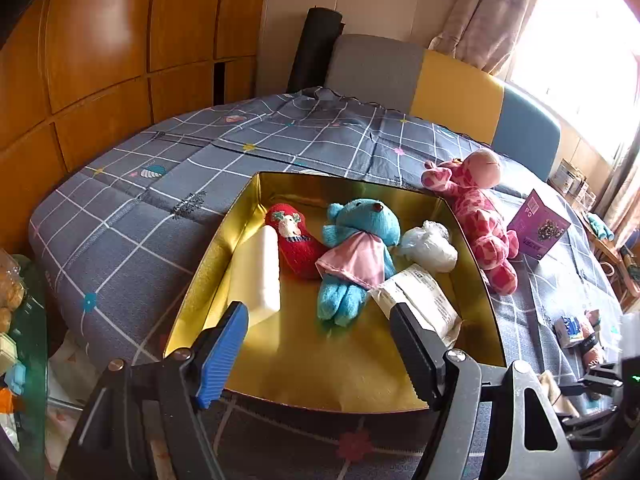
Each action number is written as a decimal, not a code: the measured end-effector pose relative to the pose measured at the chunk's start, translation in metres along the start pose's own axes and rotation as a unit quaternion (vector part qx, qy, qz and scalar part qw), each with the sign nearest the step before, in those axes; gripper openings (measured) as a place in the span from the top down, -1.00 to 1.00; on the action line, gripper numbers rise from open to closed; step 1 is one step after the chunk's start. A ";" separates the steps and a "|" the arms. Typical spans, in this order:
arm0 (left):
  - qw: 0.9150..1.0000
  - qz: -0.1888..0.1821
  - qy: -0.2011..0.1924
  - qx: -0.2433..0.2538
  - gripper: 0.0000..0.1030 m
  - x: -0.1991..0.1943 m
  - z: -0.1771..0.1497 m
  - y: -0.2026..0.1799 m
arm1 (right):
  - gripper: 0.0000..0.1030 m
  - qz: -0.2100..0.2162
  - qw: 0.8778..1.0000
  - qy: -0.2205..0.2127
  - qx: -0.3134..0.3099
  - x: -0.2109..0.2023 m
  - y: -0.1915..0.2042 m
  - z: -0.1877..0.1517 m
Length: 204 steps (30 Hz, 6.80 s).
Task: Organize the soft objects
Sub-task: 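Carry the beige towel roll into the gold tray and open the right gripper, then move both grippers back toward the pink sock bundle and tissue pack, then grasp the pink satin scrunchie with the left gripper while the right gripper grasps the white knit sock, then carry the scrunchie into the gold tray and open the left gripper while the right gripper holds the white sock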
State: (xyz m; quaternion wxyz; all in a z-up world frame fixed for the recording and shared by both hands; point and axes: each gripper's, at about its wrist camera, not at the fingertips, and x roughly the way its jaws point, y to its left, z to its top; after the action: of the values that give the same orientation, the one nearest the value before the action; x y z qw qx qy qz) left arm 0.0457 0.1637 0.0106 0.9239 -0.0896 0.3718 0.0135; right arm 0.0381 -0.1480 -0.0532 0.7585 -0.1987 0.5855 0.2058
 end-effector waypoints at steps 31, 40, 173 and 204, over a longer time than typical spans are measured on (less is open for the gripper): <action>0.999 0.033 -0.022 -0.009 -0.51 -0.007 0.011 0.019 | 0.13 0.085 0.987 -0.130 0.052 0.015 0.097 0.166; 0.999 0.033 -0.017 -0.004 -0.51 -0.004 0.008 0.014 | 0.07 0.101 0.979 -0.149 0.100 0.001 0.081 0.153; 0.921 -0.249 0.212 0.213 0.63 0.093 -0.079 -0.261 | 0.07 -0.088 0.904 -0.098 0.407 -0.040 -0.263 -0.090; 0.945 -0.218 0.123 0.208 0.69 0.048 -0.056 -0.251 | 0.11 -0.090 0.904 -0.083 0.410 0.012 -0.276 -0.085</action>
State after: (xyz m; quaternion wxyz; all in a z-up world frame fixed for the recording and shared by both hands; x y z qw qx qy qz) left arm 0.0651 -0.0949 -0.0233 0.8491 0.0244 0.4488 -0.2774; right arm 0.1229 -0.4233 -0.0685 0.8342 0.0953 0.5327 -0.1060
